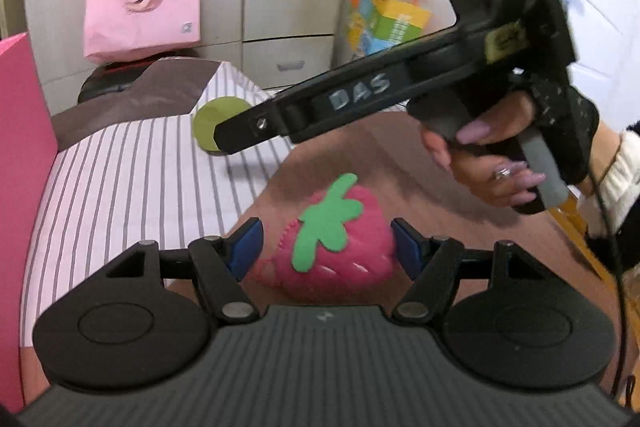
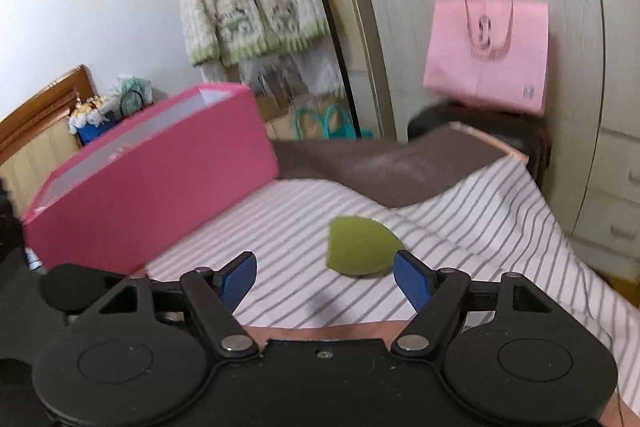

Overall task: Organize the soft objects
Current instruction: 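Close the left tool on the strawberry while the right tool grasps the green sponge, then lift the strawberry and green sponge with both tools toward the shoebox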

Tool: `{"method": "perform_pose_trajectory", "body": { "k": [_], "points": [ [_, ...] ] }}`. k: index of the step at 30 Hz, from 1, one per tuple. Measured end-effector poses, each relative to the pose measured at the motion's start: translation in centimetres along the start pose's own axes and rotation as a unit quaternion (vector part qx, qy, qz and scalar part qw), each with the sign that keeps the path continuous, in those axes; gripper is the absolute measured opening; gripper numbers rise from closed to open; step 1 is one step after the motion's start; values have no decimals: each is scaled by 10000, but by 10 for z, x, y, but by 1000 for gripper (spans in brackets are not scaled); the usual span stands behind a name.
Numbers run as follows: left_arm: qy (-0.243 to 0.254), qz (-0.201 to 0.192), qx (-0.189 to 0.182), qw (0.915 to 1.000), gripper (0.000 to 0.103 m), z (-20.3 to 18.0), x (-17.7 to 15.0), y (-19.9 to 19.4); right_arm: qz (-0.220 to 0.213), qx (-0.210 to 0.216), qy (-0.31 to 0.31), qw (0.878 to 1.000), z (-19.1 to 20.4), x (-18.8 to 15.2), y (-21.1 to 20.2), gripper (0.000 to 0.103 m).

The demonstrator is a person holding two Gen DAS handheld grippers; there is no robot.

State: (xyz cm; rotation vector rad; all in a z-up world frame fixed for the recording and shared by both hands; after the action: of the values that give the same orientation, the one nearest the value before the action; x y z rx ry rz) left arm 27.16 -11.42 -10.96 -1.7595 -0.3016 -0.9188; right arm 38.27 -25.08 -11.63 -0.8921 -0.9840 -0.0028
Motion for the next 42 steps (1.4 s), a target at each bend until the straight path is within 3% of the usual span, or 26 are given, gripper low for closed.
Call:
{"method": "perform_pose_trajectory", "body": {
  "k": [7, 11, 14, 16, 19, 29, 42],
  "points": [
    [-106, 20, 3, 9999, 69, 2, 2, 2, 18, 36, 259, 9997, -19, 5, 26, 80],
    [59, 87, 75, 9999, 67, -1, 1, 4, 95, 19, -60, 9999, -12, 5, 31, 78],
    [183, 109, 234, 9995, 64, -5, 2, 5, 155, -220, -493, 9984, 0, 3, 32, 68],
    [251, 95, 417, 9988, 55, -8, 2, 6, 173, -482, -648, 9966, 6, 1, 32, 56],
    [197, 90, 447, 9988, 49, -5, 3, 6, 159, -479, -546, 9972, 6, 0, 27, 54],
    [-220, 88, 332, 9992, 46, 8, 2, -3, 43, -748, -484, 9960, 18, -14, 0, 54],
    [-605, 1, 144, 9981, 46, 12, -24, -51, -133, -1303, -109, 9913, 39, -52, -58, 54]
  ]
}}
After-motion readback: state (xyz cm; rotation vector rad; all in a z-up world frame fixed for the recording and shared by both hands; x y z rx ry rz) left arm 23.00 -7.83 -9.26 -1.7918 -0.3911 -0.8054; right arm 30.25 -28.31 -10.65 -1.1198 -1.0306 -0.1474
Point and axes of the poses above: each gripper's, at about its wrist camera, not at the fingertips, and y roughly the way its jaws point, z to its left, x to its top, the point moved 2 cm from there along y, roughly the way its jaws point, and after that the axes turned 6 degrees about z, right-handed, at the moved point
